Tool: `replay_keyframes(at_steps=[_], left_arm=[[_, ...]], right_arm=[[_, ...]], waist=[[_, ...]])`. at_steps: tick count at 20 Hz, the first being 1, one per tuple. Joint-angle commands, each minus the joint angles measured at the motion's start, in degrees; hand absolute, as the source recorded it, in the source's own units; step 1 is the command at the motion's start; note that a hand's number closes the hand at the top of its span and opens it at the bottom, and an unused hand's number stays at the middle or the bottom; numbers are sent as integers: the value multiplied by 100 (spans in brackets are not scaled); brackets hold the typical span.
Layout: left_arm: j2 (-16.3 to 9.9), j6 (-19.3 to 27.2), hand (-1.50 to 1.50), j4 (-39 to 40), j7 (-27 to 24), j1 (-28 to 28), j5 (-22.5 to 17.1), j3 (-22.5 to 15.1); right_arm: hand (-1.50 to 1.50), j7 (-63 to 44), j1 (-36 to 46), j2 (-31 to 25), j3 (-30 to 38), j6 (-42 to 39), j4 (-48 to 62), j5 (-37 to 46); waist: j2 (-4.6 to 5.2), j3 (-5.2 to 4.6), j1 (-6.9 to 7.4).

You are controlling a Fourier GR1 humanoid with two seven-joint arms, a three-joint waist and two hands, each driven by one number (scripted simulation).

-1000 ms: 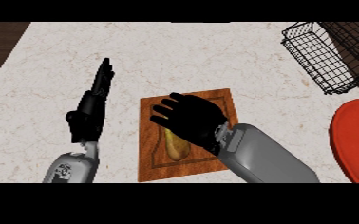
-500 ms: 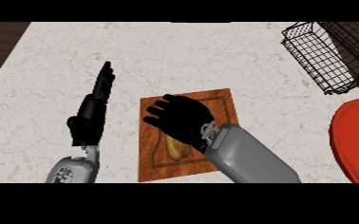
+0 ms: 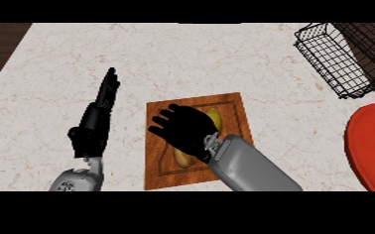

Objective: Pick the pear from the cutting board and place it in the tiered basket

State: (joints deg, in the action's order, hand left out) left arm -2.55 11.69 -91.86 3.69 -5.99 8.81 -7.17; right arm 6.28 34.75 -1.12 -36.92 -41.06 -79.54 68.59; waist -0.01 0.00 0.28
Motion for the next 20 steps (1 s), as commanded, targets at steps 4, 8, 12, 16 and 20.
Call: replay_keyframes(at_steps=[4, 8, 12, 16, 20], left_arm=[[95, -11, 0, 198, -143, -49, 136, 11], [126, -49, 0, 394, -309, -276, 45, 179], [125, -113, 0, 208, 342, -583, 23, 223], [60, -173, 0, 314, -168, -257, 9, 311], [95, -241, 0, -18, -96, 20, 47, 142]], right_arm=[[-150, 298, -107, 106, 85, 378, 491, 341], [-150, 30, 305, 111, -98, 624, 953, -150], [-150, 97, 220, 112, -62, 970, 1285, -140], [-150, 144, -35, 111, -39, 809, 936, -218], [-150, -64, -266, 111, -291, 1440, 1148, -326]], waist=[[2, 0, -12], [8, 0, 17], [9, 1, 6], [2, 0, 0], [3, 1, 23]])
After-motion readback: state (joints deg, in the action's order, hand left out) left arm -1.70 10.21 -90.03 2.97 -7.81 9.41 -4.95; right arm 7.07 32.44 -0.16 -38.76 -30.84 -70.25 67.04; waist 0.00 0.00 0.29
